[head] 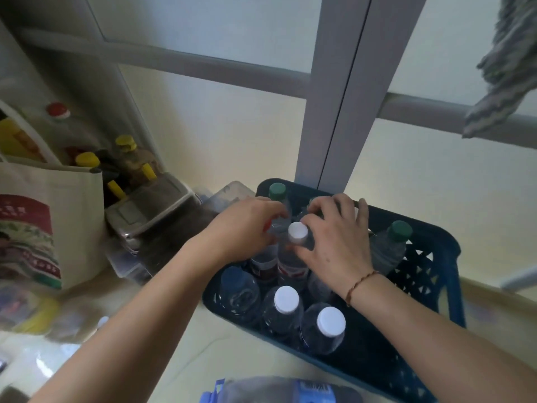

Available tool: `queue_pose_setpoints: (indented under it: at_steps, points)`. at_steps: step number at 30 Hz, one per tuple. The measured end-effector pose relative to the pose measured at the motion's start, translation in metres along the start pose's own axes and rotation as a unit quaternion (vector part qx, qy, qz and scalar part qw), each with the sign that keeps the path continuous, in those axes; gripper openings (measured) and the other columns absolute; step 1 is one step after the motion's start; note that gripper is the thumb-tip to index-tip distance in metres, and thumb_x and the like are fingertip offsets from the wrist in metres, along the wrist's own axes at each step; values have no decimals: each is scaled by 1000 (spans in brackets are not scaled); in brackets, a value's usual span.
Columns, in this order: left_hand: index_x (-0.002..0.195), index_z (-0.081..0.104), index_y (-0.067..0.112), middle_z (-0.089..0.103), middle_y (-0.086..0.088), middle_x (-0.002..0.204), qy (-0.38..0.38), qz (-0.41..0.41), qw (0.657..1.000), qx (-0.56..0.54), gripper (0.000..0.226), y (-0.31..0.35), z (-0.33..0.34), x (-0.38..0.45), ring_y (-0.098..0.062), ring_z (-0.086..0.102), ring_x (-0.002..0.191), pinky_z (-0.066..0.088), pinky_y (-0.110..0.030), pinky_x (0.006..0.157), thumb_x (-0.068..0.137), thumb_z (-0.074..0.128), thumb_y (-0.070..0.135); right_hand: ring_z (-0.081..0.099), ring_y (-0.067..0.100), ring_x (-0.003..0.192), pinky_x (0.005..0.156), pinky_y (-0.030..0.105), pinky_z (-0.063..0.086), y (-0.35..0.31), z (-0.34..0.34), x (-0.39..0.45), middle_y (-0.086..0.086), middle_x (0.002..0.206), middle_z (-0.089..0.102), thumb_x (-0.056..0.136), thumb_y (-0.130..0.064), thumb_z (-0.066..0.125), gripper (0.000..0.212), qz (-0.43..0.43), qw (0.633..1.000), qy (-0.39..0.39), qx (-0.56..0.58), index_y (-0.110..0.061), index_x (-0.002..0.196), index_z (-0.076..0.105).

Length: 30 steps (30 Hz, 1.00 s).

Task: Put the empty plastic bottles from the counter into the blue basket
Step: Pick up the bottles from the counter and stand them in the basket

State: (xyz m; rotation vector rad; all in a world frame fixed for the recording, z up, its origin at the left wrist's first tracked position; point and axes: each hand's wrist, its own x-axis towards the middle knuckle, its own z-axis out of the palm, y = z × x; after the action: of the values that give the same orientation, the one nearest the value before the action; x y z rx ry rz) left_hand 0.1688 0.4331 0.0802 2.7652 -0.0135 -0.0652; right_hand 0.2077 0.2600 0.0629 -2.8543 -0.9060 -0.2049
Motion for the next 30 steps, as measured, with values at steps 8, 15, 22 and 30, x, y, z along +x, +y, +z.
queue_pose_setpoints:
  at_steps: [8,15,22,30]
  points:
    - [126,59,38,69,13,120,27,105,982,154,51,22,1,3,-17,58,117,33,-42,104,79,70,56,45,26,107,84,40,46,25,-18,-29,3,121,49,72,-60,69,63,-30,999,-31,-30,-24,122,56]
    - [106,65,29,73,7,101,-1,121,977,176,23,33,4,13,-19,67,101,38,-37,96,85,69,39,61,25,94,71,37,53,34,-9,-40,0,125,46,89,-48,59,48,3,991,-109,78,-25,128,42]
    - [115,64,33,70,13,112,-30,95,972,213,28,42,3,12,-15,63,113,37,-36,97,87,65,36,59,29,100,78,43,55,37,8,-52,3,130,42,89,-39,62,59,25,987,-71,144,-24,138,34]
    - [137,56,28,60,3,139,31,57,977,202,57,90,-13,-8,-27,51,130,39,-47,108,86,71,46,57,14,112,90,34,51,77,-21,-90,-8,135,49,81,-59,62,71,53,960,0,274,-28,140,40]
